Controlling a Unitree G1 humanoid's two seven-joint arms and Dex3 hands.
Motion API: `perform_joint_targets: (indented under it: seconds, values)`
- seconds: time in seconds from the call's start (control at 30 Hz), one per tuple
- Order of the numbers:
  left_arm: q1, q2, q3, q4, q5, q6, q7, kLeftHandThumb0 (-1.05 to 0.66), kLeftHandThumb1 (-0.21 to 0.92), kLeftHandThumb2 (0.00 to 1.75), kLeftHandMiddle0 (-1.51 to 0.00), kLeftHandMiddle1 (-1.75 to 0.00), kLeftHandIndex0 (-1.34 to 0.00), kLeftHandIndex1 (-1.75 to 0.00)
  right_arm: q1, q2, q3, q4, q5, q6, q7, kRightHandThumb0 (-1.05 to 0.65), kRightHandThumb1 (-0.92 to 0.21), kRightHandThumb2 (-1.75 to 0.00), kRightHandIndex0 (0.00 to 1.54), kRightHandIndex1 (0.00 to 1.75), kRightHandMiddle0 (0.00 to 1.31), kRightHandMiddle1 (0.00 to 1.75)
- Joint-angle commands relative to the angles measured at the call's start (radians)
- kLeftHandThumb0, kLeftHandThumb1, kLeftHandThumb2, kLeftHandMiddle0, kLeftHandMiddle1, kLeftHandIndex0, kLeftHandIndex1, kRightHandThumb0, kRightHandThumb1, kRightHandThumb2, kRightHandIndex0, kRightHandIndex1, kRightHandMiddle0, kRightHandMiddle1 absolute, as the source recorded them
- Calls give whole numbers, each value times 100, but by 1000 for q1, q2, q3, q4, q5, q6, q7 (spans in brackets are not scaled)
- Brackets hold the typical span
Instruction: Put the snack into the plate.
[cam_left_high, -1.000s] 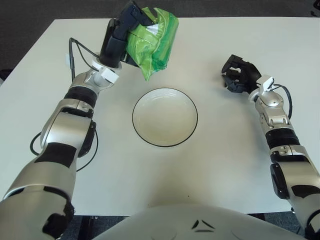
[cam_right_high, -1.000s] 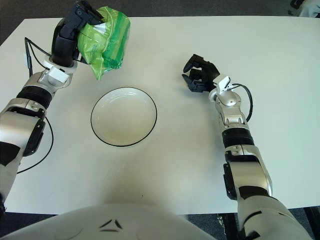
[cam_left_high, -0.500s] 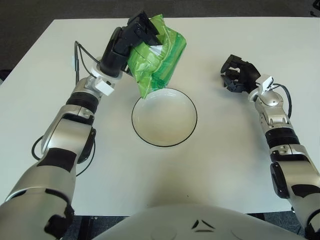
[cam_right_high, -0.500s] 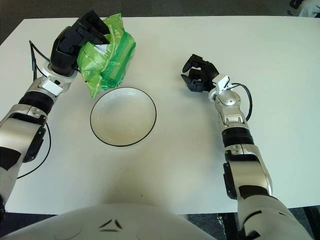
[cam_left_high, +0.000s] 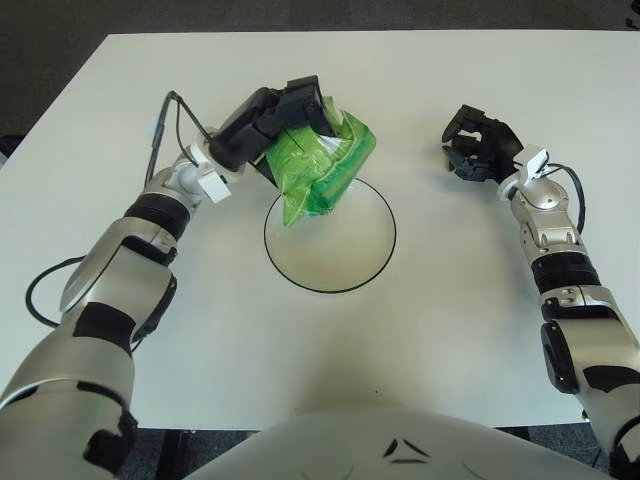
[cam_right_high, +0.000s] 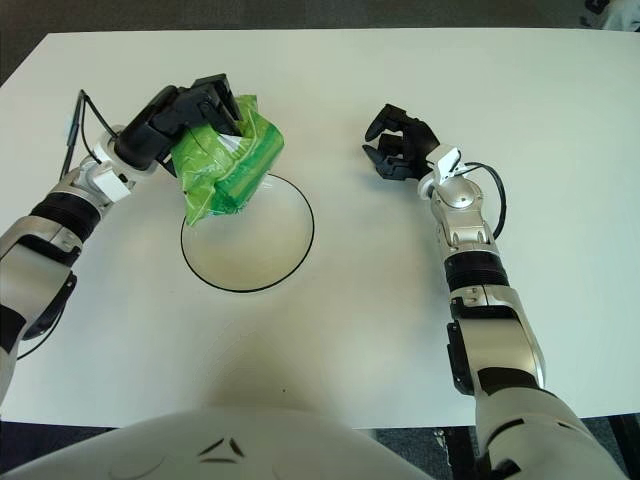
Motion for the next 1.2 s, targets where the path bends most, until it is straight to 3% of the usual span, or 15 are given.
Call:
perform_joint_targets:
  seconds: [0.0,0.17,0.27,0.3,0.33,0.37,0.4,0.43,0.47,0.57,0.7,0.97,1.17]
  values:
    - [80,-18,-107,-268,-543,317,-578,-3,70,55,-61,-142,-58,-134,142,19,62,118,-63,120,61,-39,-71,-69,71,174,44,161]
    - [86,-60,-42,-274,-599,407,-768,-1,86,26,-61,-135,-54,-122,141,17,63,118,-62,122,63,-39,-71,-69,71,174,45,161]
    - [101,-79,4,-252,-634,440,-891,-1,90,25,-58,-138,-42,-128,140,16,64,117,-61,123,65,-39,-71,-69,71,173,45,161]
    - [108,-83,21,-243,-646,445,-927,6,90,26,-55,-141,-39,-117,140,16,64,117,-60,123,65,-39,-71,-69,71,173,44,161]
    - [113,-88,37,-228,-652,445,-958,16,91,29,-49,-145,-40,-91,140,16,64,118,-60,123,66,-39,-72,-68,71,173,44,160]
    - [117,-94,53,-217,-659,448,-986,3,91,28,-46,-107,-38,-66,140,16,64,118,-60,123,66,-39,-72,-67,72,173,44,160]
    - [119,-100,67,-211,-665,453,-1010,-2,91,26,-48,-88,-38,-55,140,15,65,118,-59,123,66,-39,-72,-67,72,172,44,160]
    - [118,-107,77,-199,-663,450,-1028,-9,91,24,-52,-58,-39,-38,139,15,65,119,-59,123,67,-39,-72,-67,72,172,44,160]
    - [117,-112,88,-190,-662,450,-1045,-15,92,23,-46,-37,-35,-25,139,15,65,119,-59,122,68,-39,-72,-67,72,172,44,160]
    - [117,-129,122,-177,-671,464,-1102,-23,92,22,-37,-12,-29,-8,138,14,65,121,-59,122,69,-39,-72,-66,72,172,44,160]
    - [120,-135,162,-175,-678,527,-1182,-31,92,22,-24,-3,-24,-2,139,13,65,120,-59,120,71,-39,-73,-66,72,172,44,160]
    - [133,-151,277,-174,-666,697,-1320,-41,92,27,-21,0,-23,0,139,13,64,122,-60,121,73,-38,-73,-64,72,171,45,159]
    - [150,-157,352,-217,-625,896,-1374,-52,92,34,-20,0,-21,0,137,14,65,121,-61,123,72,-38,-74,-63,72,171,45,159]
